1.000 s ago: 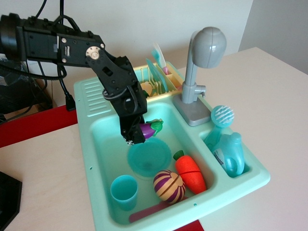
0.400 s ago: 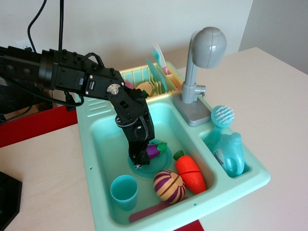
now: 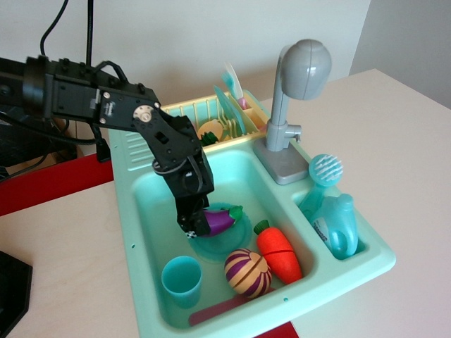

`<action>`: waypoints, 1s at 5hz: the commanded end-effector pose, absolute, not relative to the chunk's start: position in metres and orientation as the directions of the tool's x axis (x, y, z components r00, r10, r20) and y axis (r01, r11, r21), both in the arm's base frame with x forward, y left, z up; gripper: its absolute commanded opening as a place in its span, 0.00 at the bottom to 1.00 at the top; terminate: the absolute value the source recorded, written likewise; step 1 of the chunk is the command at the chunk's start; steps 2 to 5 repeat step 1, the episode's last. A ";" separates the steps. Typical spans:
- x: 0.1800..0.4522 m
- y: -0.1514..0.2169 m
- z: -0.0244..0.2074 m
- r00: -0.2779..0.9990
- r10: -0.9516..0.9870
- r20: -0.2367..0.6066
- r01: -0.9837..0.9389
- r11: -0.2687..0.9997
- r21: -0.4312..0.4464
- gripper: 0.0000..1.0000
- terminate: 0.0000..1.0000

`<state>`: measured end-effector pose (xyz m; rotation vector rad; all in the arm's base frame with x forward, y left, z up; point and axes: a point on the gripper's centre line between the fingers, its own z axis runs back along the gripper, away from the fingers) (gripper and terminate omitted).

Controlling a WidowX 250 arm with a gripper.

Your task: Put eggplant on plate

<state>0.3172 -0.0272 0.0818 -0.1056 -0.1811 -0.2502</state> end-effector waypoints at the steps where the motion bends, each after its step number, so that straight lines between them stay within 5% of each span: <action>1: 0.309 -0.015 0.123 0.931 -0.227 0.286 0.248 0.968 -0.036 1.00 1.00; 5: 0.309 -0.015 0.123 0.931 -0.227 0.286 0.248 0.968 -0.036 1.00 1.00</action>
